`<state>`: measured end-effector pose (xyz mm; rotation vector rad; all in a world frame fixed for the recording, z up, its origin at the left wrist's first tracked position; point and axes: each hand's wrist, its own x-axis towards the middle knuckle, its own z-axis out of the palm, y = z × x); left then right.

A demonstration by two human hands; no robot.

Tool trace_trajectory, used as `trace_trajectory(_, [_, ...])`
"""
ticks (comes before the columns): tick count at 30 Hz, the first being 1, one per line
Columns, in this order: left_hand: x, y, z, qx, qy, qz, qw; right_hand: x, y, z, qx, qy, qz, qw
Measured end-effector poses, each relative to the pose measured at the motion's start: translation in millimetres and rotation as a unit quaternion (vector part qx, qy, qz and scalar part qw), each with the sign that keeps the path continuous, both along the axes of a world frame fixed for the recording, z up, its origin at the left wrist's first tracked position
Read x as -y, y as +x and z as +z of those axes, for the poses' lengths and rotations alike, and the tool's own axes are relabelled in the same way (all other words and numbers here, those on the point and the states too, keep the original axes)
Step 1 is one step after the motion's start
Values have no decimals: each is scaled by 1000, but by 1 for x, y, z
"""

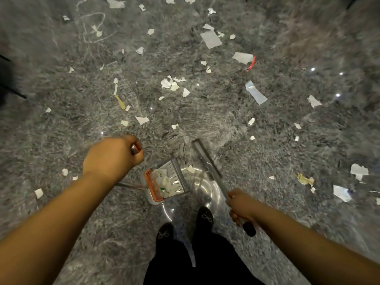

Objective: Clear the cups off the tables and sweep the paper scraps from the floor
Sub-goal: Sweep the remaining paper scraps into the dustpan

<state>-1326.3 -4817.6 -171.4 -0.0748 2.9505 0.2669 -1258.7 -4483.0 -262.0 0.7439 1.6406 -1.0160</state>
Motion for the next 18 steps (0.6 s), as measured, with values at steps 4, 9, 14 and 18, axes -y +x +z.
trace_trajectory(4, [6,0,-5,-10,-2,-11,1000,41,16,11,6,-50,7,999])
trace_trajectory(9, [18,6,-9,-12,8,-15,1000,81,31,22,25,-84,-74,993])
trace_trajectory(14, [31,20,-5,8,55,-8,998,77,50,44,29,-114,-157,981])
trace_trajectory(18, [35,21,5,6,96,-16,995,75,77,57,-6,-94,-177,980])
